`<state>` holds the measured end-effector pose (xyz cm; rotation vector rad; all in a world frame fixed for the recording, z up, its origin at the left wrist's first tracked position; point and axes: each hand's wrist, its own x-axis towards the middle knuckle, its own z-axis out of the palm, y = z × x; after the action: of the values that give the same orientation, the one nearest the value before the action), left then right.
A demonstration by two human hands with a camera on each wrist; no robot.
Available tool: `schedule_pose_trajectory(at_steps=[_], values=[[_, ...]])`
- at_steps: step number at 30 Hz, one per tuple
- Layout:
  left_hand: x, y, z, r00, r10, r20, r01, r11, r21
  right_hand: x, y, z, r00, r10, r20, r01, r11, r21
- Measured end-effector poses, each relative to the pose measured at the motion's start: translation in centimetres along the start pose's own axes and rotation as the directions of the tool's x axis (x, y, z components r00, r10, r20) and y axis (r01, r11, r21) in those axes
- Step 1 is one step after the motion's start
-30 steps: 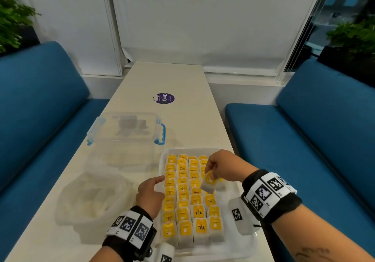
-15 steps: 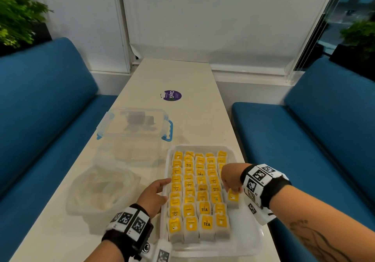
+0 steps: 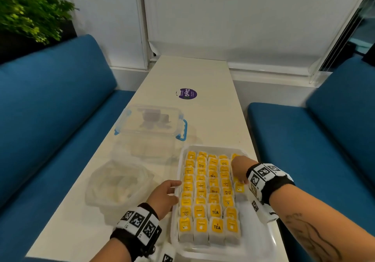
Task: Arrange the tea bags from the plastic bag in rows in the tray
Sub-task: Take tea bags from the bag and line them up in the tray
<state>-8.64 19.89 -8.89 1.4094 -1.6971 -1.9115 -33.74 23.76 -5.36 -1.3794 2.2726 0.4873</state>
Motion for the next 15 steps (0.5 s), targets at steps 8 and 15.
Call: schedule_pose_trajectory(at_steps=[8, 15], values=[[-2.0, 4.0, -8.0, 0.932, 0.27, -0.241, -0.258, 0.963, 0.084, -1.6, -0.5, -3.8, 0.918, 0.101, -0.384, 0.084, 0.896, 0.436], [-0.1, 3.4, -15.5, 0.806, 0.272, -0.525, -0.026, 0.903, 0.428, -4.4, -12.8, -5.9, 0.882, -0.232, -0.409, 0.41, 0.806, 0.428]])
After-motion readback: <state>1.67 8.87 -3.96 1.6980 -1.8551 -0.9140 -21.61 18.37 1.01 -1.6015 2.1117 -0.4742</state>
